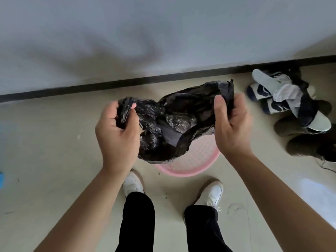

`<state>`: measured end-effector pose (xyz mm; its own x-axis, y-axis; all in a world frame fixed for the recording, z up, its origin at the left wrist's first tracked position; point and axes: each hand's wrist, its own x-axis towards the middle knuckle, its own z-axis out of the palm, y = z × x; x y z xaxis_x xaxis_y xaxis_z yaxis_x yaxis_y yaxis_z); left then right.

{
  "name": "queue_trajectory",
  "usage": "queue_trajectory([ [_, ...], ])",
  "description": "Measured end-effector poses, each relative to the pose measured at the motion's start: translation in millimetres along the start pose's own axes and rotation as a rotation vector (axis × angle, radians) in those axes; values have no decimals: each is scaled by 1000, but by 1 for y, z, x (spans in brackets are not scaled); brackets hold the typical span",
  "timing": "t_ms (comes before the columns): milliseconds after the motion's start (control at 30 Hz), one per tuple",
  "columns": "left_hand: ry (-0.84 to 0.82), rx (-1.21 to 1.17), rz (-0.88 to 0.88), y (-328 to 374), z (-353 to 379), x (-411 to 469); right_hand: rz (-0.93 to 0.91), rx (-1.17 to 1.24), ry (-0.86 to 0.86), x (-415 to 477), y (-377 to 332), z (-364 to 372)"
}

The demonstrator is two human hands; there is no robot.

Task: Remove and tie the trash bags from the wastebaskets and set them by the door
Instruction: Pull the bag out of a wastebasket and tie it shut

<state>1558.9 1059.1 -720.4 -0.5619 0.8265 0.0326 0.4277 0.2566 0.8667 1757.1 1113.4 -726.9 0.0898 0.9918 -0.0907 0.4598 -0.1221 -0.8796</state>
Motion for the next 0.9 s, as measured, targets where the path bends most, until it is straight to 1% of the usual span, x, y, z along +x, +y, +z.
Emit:
queue_trajectory([
  [100,-38,31,185,8,-6,-9,-83,80,49,-8,-14,-8],
  [133,-82,4,204,5,-5,-9,-98,107,62,-9,-14,-10],
  [167,-140,-23,188,-2,-3,-9,-75,105,51,-9,-9,-9],
  [200,-191,-26,151,-11,-1,-10,-12,66,12,-9,0,-6],
  [267,-241,61,69,-30,1,-14,179,-90,-75,-10,23,-4],
  [300,-241,107,37,-39,1,-17,245,-143,-91,-11,35,-5],
  [367,-180,95,-60,-48,-2,-22,297,-143,-41,-11,51,-10],
  [433,-109,34,-153,-53,-8,-29,311,-73,20,-10,57,-16],
  [500,-75,57,-216,-63,-15,-44,324,-20,12,-13,65,-19],
  [533,-80,52,-249,-67,-20,-55,332,-26,-30,-16,70,-21],
  [600,-155,66,-328,-80,-26,-75,348,-109,-204,-21,84,-23],
  [667,-288,194,-384,-104,-28,-88,340,-291,-406,-22,100,-23],
  [733,-412,357,-416,-133,-28,-88,285,-444,-533,-19,113,-20],
  [767,-462,434,-437,-144,-26,-85,255,-489,-568,-16,118,-17],
  [867,-554,501,-554,-179,-15,-61,188,-567,-610,-5,123,-3],
  [900,-596,548,-537,-183,-10,-47,176,-577,-607,0,123,2],
])
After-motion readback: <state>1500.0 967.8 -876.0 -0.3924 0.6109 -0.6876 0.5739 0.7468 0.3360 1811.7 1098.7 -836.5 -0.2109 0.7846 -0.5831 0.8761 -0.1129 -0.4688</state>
